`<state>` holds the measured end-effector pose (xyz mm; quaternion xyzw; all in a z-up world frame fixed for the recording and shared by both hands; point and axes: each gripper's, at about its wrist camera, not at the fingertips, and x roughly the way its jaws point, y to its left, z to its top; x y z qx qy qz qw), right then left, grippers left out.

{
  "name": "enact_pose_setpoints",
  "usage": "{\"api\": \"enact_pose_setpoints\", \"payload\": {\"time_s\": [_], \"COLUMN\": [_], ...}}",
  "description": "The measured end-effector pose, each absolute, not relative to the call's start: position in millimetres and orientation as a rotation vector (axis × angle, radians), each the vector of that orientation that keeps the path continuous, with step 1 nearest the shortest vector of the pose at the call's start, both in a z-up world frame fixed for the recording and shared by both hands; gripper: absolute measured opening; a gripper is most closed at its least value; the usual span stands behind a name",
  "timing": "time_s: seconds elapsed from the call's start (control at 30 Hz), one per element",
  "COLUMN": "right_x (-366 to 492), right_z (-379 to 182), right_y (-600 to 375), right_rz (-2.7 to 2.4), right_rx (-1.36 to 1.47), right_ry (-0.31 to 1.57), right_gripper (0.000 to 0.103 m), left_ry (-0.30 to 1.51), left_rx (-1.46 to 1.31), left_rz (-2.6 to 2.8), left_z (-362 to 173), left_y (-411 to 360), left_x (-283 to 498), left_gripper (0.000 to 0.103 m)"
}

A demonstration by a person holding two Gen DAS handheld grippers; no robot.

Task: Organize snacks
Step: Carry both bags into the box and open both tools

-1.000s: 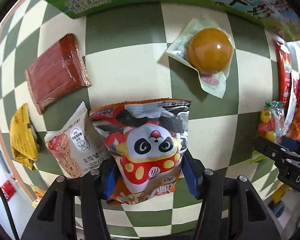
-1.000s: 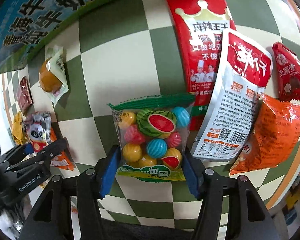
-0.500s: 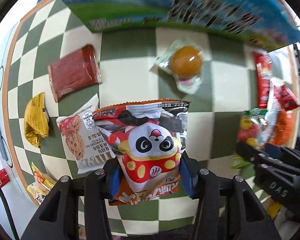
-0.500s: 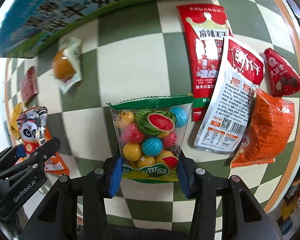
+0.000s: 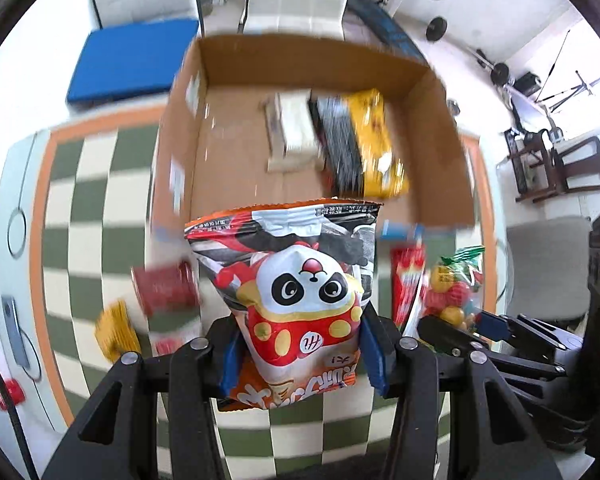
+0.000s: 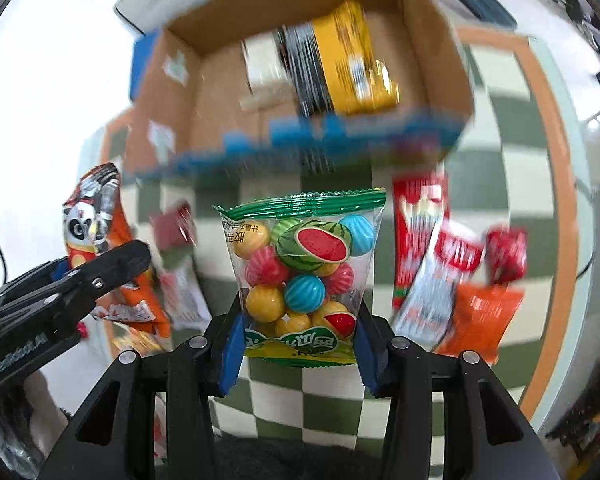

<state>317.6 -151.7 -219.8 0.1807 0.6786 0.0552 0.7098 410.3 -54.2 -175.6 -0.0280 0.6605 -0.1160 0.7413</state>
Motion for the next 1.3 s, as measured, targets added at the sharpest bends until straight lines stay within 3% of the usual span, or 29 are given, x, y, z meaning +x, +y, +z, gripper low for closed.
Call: {"api": "enact_pose_setpoints", "payload": {"time_s": [0.23,0.63,1.17,1.2,1.27,1.3], "right_x": [415,547,586,585,586,586], "right_z": [-183,-236,-276,-276,-275,-274], "right_y": [-195,-232,-239,-239,-239,-240], "right_rz": [0.073,-0.067,-0.136,-0.138,-0.145,-0.147], "right_rx": [0.349,0.234,0.205,0.208,0.213,0.215], "right_ry": [1.417,1.494,1.552,1.555,1.554,1.552], "right_gripper": [0.049,0.049,0.052,0.053,0.075,0.081], "left_ry": [1.435,1.608,1.707,1.709,1.694,1.685], "left_rx": [-0.054,-0.007,-0.025,-0.036,-0.038,-0.034], "left_rz": [-0.226,-0.149,-0.131,-0.136,-0.137,-0.138], "left_z": [-176,-253,-299,-299,-296,-295], "left_y": [-65,-67,-65,-65,-64,-64], "left_x": [505,610,647,647,648,648], "left_gripper": [0.046,0.046,0.048,0.05,0.066,0.082]}}
